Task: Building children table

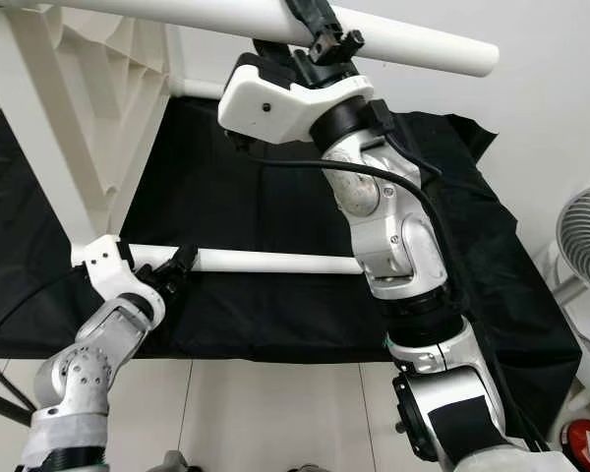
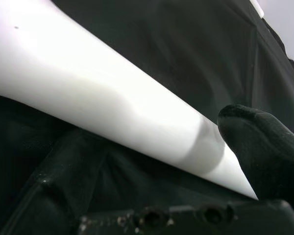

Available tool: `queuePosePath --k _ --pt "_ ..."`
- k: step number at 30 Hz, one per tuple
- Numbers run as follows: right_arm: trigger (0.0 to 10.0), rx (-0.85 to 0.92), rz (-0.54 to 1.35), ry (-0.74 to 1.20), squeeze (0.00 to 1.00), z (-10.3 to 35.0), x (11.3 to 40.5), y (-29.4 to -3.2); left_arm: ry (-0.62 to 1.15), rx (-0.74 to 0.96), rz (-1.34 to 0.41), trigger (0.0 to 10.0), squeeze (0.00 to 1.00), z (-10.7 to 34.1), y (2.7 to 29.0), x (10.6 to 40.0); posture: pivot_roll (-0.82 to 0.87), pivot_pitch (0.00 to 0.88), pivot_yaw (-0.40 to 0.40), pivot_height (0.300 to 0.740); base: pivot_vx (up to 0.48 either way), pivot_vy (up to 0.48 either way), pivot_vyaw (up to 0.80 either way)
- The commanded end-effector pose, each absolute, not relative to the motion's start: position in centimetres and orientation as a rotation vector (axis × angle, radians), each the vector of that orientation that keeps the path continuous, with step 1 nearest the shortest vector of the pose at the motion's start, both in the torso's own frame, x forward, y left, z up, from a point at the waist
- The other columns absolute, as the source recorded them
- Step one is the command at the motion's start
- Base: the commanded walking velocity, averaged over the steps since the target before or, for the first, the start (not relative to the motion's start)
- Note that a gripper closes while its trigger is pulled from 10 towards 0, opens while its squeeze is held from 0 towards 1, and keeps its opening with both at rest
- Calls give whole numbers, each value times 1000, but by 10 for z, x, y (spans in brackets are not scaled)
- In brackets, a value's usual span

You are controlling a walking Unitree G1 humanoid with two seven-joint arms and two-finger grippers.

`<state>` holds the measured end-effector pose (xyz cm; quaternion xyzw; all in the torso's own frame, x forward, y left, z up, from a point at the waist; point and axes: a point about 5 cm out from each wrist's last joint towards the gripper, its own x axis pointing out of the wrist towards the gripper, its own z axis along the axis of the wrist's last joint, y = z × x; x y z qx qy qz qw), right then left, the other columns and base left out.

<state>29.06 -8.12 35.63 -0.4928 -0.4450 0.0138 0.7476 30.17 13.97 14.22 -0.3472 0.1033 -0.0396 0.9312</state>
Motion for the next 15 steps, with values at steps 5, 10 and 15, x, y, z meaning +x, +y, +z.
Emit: queuePosePath --k 5,10,15 --pt "0 -863 -223 -1008 0 377 279 -122 172 -725 -15 10000 0 151 148 310 -6 78 -2 740 0 0 0" --pt "0 -844 -334 -951 0 379 279 -146 125 -743 33 10000 0 167 143 314 -12 82 0 740 0 0 0" --pt "0 -839 -338 -923 0 376 280 -149 108 -756 34 10000 0 175 139 320 -13 84 2 740 0 0 0"
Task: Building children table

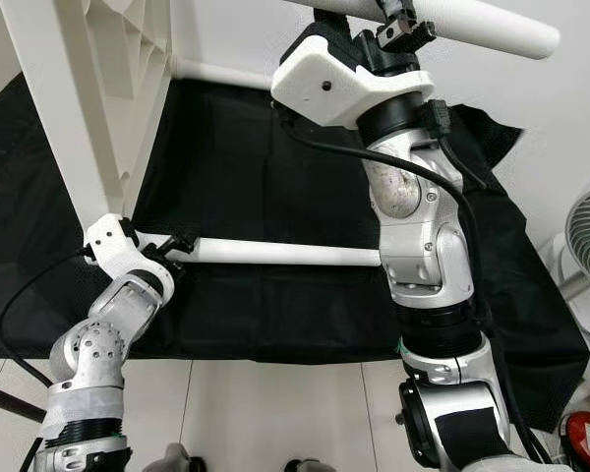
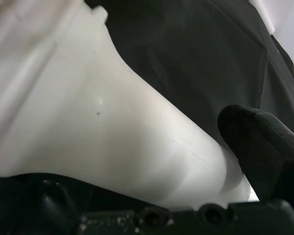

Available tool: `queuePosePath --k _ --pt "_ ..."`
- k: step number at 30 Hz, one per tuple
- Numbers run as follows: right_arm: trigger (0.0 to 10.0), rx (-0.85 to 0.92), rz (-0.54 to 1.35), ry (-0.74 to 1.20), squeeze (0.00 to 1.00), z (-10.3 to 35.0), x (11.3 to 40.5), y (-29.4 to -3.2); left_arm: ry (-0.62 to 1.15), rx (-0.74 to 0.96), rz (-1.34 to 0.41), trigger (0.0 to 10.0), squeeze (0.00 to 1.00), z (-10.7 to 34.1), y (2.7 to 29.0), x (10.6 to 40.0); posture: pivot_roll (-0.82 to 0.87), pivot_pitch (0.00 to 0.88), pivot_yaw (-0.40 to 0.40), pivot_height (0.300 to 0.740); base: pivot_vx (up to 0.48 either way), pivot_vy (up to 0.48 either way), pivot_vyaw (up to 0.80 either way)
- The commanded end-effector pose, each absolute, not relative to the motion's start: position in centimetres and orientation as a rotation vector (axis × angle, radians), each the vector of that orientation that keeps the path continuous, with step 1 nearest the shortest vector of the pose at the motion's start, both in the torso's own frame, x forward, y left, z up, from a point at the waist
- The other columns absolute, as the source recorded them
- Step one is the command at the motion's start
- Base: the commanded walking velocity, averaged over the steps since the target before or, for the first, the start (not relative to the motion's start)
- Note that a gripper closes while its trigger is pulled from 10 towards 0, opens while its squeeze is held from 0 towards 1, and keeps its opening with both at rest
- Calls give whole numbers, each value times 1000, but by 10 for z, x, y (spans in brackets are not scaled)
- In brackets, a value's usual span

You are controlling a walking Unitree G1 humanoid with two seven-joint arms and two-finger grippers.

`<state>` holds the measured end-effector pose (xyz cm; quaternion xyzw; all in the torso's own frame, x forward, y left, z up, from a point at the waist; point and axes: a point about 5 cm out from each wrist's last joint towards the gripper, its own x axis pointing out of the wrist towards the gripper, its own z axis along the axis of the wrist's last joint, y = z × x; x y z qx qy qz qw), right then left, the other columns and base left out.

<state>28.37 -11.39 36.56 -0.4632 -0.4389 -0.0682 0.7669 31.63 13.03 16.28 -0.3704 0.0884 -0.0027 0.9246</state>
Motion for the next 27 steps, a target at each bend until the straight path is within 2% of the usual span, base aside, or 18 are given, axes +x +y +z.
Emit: queuePosePath --k 1,3,4,7,8,13,20,27 --pt "0 -840 -337 -917 0 375 280 -149 107 -760 32 10000 0 178 137 322 -13 84 2 740 0 0 0" --pt "0 -840 -339 -915 0 375 280 -150 102 -766 31 10000 0 181 135 325 -14 86 4 740 0 0 0" --pt "0 -838 -340 -914 0 375 280 -150 88 -806 7 3529 0 188 128 329 -17 86 5 740 0 0 0" --pt "0 -836 -340 -913 0 375 281 -150 78 -834 -9 3529 0 193 123 331 -17 86 5 740 0 0 0" --pt "0 -836 -341 -914 0 375 281 -149 64 -879 -32 0 0 199 116 333 -17 85 5 740 0 0 0" --pt "0 -831 -335 -908 0 373 281 -148 27 -946 -53 0 0 213 104 333 -20 86 0 740 0 0 0" --pt "0 -798 -296 -898 0 370 286 -138 -198 -827 -146 0 0 277 112 338 -6 71 -8 740 0 0 0" --pt "0 -783 -286 -900 0 370 289 -136 -281 -726 -201 0 0 299 116 336 0 63 -9 740 0 0 0"
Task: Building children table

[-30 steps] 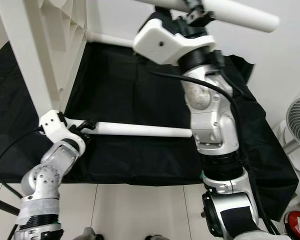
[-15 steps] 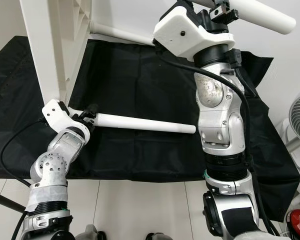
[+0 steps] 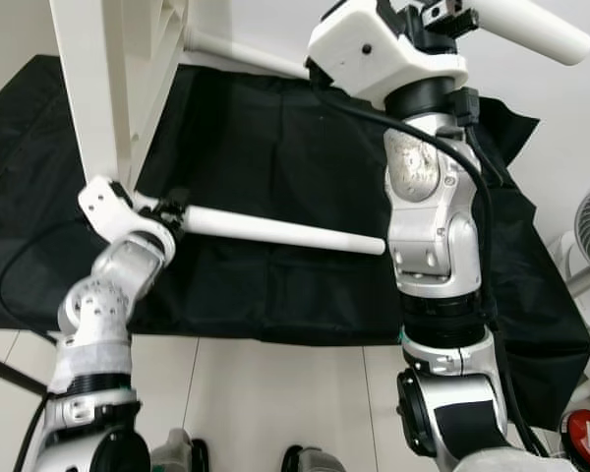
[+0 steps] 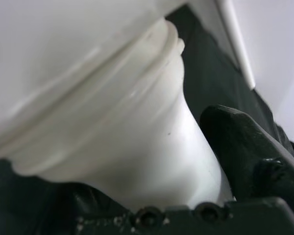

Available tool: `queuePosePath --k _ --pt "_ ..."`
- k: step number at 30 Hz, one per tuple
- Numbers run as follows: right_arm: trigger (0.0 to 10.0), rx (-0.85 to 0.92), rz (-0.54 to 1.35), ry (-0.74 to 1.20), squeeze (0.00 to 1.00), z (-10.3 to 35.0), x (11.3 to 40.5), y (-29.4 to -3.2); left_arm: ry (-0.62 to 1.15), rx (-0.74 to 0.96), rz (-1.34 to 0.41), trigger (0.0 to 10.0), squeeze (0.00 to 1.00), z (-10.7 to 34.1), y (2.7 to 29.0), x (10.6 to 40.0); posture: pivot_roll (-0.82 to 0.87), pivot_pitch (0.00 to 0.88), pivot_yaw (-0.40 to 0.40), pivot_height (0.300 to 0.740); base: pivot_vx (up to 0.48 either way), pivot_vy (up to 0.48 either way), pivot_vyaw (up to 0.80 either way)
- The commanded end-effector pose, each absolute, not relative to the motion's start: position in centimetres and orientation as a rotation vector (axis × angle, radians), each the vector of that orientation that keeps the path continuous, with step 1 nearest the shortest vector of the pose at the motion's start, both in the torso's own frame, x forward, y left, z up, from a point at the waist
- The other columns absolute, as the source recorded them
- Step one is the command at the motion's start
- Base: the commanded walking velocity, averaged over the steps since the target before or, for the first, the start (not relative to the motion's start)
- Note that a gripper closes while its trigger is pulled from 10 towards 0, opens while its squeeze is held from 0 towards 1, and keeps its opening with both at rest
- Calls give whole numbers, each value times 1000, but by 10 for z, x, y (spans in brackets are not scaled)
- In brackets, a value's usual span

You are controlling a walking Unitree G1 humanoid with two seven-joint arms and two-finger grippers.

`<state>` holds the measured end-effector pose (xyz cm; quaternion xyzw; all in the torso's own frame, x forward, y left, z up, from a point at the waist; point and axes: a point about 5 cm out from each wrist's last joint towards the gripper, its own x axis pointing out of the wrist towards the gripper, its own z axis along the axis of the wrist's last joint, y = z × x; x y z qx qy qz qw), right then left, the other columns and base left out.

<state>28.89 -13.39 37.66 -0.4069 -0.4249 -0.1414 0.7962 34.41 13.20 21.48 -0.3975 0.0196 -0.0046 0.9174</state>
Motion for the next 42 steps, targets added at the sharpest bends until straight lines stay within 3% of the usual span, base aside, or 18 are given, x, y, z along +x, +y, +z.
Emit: queuePosePath --k 1,11,14,19,25,30,34,40,41,42 --pt "0 -780 -285 -902 0 371 290 -135 -313 -695 -215 0 0 306 118 334 2 61 -11 740 0 0 0" --pt "0 -736 -337 -896 0 375 293 -144 -470 -549 -283 0 0 350 117 312 12 80 -19 740 0 0 0" --pt "0 -648 -418 -797 0 363 304 -161 -566 -491 -285 0 0 380 124 307 24 87 -22 740 0 0 0" --pt "0 -575 -434 -714 0 350 312 -169 -610 -445 -299 0 0 391 125 305 36 91 -25 740 0 0 0" --pt "0 -388 -384 -409 0 280 334 -175 -666 -308 -405 0 0 412 121 299 54 114 -29 740 0 0 0" --pt "0 -265 -320 -289 0 250 342 -170 -659 -247 -462 0 0 415 114 297 61 129 -29 740 0 0 0" --pt "0 -140 -215 -136 0 211 351 -159 -610 -198 -553 0 0 414 99 295 61 135 -23 740 0 0 0" --pt "0 -14 -110 -53 0 187 354 -148 -491 -184 -576 0 0 393 89 302 73 155 -20 740 0 0 0" --pt "7412 49 -80 -18 0 178 353 -145 -452 -182 -581 8941 0 382 86 304 75 160 -21 740 0 0 0" --pt "10000 72 -61 -11 0 171 350 -143 -401 -168 -591 10000 0 367 83 305 78 166 -23 740 0 0 0"
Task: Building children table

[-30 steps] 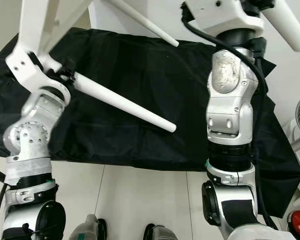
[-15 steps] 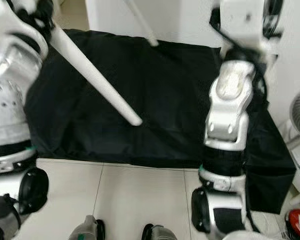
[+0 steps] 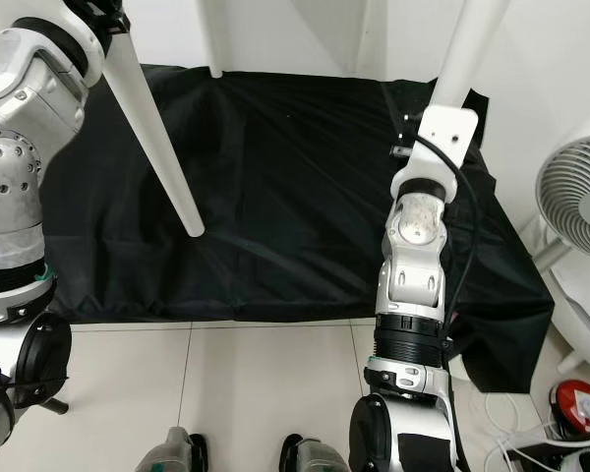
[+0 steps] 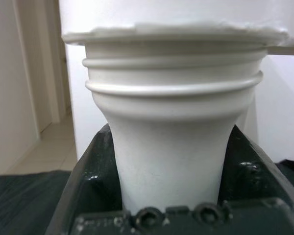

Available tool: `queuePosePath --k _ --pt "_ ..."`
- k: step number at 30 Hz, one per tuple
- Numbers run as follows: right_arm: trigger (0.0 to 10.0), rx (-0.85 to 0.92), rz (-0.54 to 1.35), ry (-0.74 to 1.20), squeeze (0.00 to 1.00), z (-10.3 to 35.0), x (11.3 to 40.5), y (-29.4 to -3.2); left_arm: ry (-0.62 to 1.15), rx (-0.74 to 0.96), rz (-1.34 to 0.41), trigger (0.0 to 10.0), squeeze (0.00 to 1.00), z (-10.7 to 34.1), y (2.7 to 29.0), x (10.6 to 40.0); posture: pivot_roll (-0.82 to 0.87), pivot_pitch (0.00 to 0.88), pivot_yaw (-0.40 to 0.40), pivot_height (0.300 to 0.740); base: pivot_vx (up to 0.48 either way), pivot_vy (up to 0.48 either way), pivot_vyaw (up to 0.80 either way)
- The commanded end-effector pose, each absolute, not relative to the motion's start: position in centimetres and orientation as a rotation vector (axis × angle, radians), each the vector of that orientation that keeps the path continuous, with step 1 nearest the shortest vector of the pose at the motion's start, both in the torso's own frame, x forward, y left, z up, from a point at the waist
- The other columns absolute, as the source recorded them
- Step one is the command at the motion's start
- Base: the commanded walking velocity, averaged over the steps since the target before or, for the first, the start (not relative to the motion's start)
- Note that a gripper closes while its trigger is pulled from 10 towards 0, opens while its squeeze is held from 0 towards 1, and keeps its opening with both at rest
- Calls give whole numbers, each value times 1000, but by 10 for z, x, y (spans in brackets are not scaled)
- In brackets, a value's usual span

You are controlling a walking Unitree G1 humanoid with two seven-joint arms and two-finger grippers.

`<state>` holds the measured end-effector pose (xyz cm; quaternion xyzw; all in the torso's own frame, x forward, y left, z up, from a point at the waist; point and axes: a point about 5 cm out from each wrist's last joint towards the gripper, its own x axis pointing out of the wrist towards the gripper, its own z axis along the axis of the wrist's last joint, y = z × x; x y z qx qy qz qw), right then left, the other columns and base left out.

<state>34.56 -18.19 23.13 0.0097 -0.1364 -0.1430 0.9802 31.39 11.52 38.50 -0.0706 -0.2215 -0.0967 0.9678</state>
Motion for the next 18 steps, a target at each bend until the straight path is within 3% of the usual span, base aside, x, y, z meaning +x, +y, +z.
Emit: queuePosePath --k 1,2,3,4,12,13,14,15,16,17,18 --pt "10000 72 -61 -11 0 171 350 -143 -401 -168 -591 10000 0 367 83 305 78 166 -23 740 0 0 0" --pt "10000 46 -69 -40 1000 173 348 -144 -375 -173 -600 10000 0 360 82 305 77 170 -26 740 0 0 0" --pt "10000 46 -69 -40 1000 173 348 -144 -375 -173 -600 10000 0 360 82 305 77 170 -26 740 0 0 0" --pt "10000 26 -72 -74 1000 176 348 -146 -352 -187 -603 10000 1000 354 83 306 80 172 -29 740 0 0 0" --pt "10000 80 -42 -144 1000 182 348 -146 -335 -118 -602 10000 1000 349 87 304 83 171 -31 740 0 0 0" --pt "10000 93 -25 -163 675 183 346 -145 -320 -84 -608 10000 1000 344 87 302 82 169 -31 740 0 0 0" --pt "10000 93 -25 -163 675 183 346 -145 -320 -84 -608 10000 1000 344 87 302 82 169 -31 740 0 0 0" --pt "10000 95 -14 -182 0 184 345 -144 -309 -64 -611 10000 1000 339 87 301 83 168 -31 740 0 0 0" --pt "10000 95 -14 -182 0 184 345 -144 -309 -64 -611 10000 1000 339 87 301 83 168 -31 740 0 0 0" --pt "10000 117 4 -200 0 185 343 -143 -302 -46 -612 10000 0 335 89 299 84 168 -28 740 0 0 0" --pt "10000 117 4 -200 0 185 343 -143 -302 -46 -612 10000 0 335 89 299 84 168 -28 740 0 0 0"
